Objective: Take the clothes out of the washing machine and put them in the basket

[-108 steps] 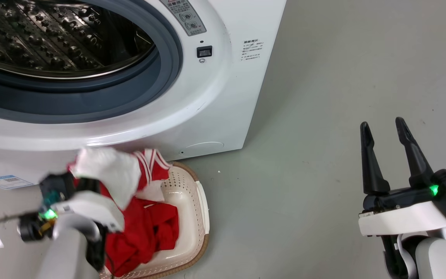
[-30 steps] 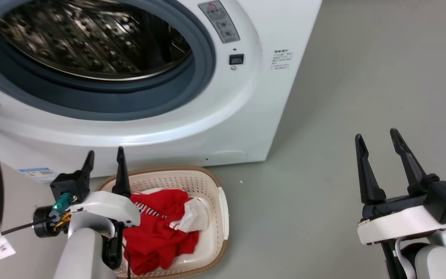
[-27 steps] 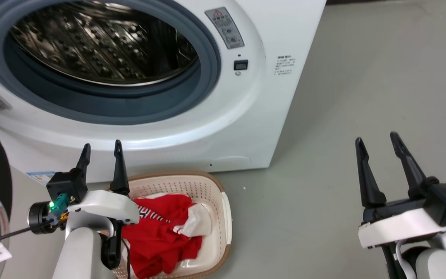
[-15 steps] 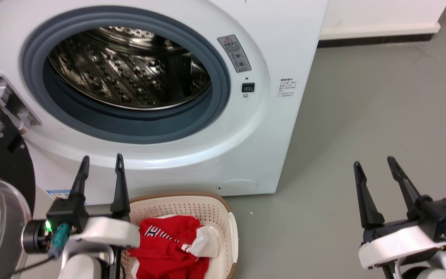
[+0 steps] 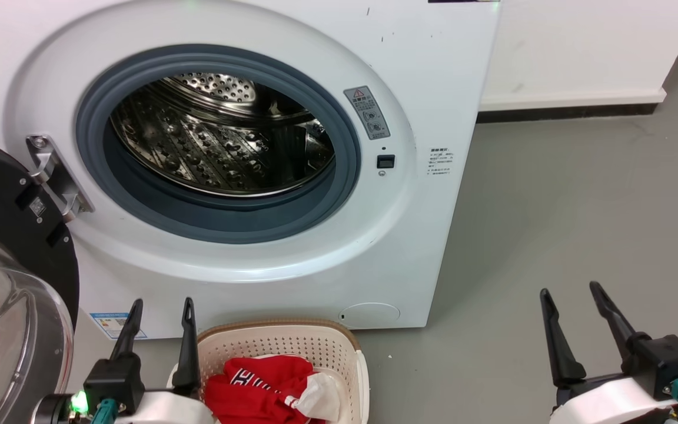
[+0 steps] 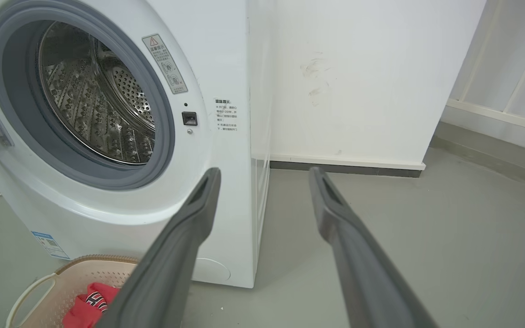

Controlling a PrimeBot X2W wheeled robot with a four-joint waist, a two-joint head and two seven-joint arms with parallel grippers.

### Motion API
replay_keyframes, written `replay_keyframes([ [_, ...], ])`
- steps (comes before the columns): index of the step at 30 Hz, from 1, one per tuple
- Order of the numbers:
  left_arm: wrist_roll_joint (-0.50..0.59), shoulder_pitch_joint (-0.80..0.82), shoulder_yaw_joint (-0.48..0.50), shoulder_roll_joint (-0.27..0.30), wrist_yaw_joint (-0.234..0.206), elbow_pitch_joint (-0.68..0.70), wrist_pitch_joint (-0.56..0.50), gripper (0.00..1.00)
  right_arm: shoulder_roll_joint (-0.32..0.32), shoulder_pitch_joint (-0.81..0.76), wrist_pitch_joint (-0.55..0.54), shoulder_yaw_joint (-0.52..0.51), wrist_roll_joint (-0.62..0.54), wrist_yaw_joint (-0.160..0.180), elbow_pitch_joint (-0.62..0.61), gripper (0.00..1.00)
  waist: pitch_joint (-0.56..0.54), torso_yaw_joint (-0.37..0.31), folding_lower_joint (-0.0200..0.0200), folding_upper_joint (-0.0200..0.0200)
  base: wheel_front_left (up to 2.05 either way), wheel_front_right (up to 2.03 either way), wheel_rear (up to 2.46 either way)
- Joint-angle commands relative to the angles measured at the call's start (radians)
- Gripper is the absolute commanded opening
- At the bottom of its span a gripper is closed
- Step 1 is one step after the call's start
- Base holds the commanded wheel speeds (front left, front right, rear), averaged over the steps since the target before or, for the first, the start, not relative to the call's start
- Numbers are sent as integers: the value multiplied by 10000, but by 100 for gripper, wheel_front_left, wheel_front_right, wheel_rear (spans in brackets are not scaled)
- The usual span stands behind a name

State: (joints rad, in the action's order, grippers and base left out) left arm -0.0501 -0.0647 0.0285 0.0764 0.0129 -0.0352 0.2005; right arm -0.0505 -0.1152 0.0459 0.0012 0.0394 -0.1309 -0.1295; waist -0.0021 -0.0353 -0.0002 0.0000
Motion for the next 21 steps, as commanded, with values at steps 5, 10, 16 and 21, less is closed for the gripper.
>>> replay_keyframes([
  [5,-42,-284,-93,-33,-114,257,-101,100,6,-139,20,96,76,3,10,100,-50,92,2,0,0,0,0],
  [10,-58,-315,-178,-35,-145,440,-159,100,6,-118,39,158,37,3,16,100,-40,185,2,0,0,0,0],
  [16,-107,-260,-252,1,-177,541,-204,100,6,-12,32,242,14,3,17,100,-11,289,2,0,0,0,0],
  [21,-135,-262,-287,37,-205,590,-223,100,6,1,44,272,3,3,28,100,-19,320,2,0,0,0,0],
])
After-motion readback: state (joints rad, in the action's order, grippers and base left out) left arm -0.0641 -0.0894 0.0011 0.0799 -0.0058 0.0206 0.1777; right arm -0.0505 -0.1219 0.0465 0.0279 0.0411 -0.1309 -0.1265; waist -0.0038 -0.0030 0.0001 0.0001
